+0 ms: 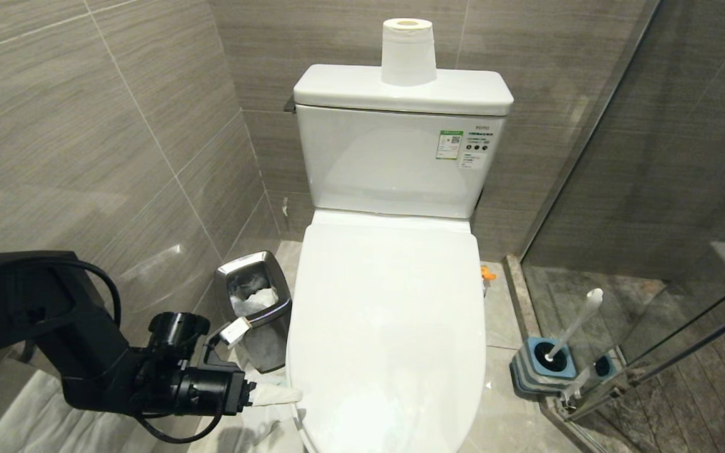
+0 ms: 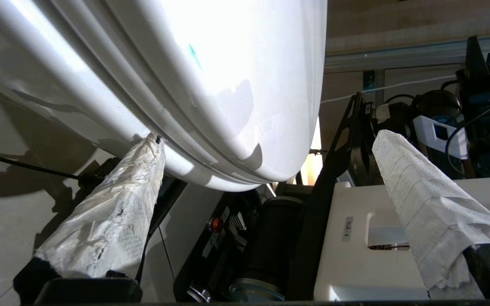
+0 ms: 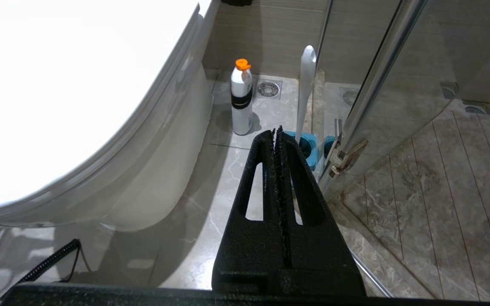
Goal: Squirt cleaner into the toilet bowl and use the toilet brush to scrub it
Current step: Use the left hand to lift the toilet lid slightly
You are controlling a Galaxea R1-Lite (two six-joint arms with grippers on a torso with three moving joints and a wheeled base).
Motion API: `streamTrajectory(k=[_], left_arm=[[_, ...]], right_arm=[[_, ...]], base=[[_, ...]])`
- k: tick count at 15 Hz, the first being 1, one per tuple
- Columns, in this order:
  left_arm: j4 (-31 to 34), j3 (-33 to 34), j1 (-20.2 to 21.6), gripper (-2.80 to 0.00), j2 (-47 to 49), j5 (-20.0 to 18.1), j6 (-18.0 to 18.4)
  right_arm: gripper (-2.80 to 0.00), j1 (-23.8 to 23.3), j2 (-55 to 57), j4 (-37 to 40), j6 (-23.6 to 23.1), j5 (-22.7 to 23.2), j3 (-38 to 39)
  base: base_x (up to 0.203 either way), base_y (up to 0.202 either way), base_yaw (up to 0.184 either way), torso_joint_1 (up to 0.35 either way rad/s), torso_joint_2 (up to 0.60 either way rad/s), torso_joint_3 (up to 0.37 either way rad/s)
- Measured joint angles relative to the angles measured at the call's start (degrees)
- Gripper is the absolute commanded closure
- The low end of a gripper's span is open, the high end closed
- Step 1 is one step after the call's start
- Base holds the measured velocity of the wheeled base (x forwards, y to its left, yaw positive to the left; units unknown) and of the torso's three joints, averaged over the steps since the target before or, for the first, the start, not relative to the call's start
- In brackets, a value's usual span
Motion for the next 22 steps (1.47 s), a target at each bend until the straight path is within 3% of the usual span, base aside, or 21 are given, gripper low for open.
streamTrajectory(k=[8,16,22], left_arm=[[-0.1,0.1,-1.2,-2.8,-0.2,1.4,0.9],[-2.8,0.2,-3.4,-2.8,-1.0,7.9,0.9],[-3.4,1.3,-4.3,-2.8,-1.3,8.0,0.7]], right_arm=[[0.0,0.0,0.0,0.0,0.0,0.0,0.0],[0.0,0.0,0.0,0.0,0.0,0.0,0.0],[0.0,0.0,0.0,0.0,0.0,0.0,0.0]], base=[[0.0,0.0,0.0,0.0,0.0,0.0],[0.0,0.0,0.0,0.0,0.0,0.0],[0.0,0.0,0.0,0.0,0.0,0.0]])
